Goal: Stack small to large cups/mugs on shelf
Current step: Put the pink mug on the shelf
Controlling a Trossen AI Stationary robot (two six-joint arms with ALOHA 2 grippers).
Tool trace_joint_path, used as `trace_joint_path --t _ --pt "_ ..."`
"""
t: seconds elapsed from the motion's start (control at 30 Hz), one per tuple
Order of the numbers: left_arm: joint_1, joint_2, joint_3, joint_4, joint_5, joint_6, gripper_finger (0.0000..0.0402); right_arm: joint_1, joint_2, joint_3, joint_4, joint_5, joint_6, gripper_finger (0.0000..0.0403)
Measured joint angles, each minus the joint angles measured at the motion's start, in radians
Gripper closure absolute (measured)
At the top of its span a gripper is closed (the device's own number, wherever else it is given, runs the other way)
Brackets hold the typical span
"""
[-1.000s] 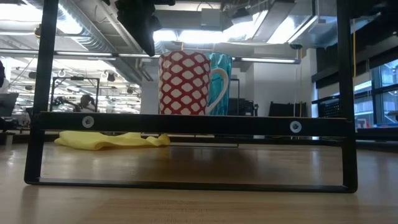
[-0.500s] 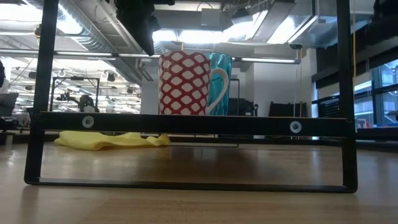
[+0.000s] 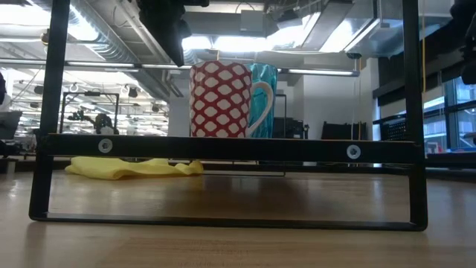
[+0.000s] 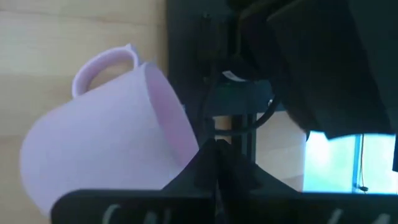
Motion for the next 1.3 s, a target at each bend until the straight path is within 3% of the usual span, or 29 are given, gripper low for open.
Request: trace_joint_path --t 0.27,0.6,1.03,1.17,1.3 --pt "0.009 0.0 0.0 0.0 0.0 -0.019 0.0347 0.0 -0.015 -0.029 0.022 0.056 -0.001 0.0392" --pt "0.027 0.0 0.0 0.0 0.0 -0.022 0.0347 0.0 -0.015 -0.029 0.226 0.114 -0.025 0.0395" --pt "0.028 0.0 0.0 0.0 0.0 -0.022 0.0347 0.0 -0.014 -0.01 0.527 0.39 -0.133 0.0398" --pt "0.028 0.0 0.001 0.031 0.014 -0.006 0.0347 0.0 -0.014 -0.01 0.504 0.488 -0.08 0.0387" --pt "0.026 0.0 0.058 0.094 0.093 0.0 0.0347 -0.001 -0.014 -0.01 0.461 0.479 -0.066 0.0386"
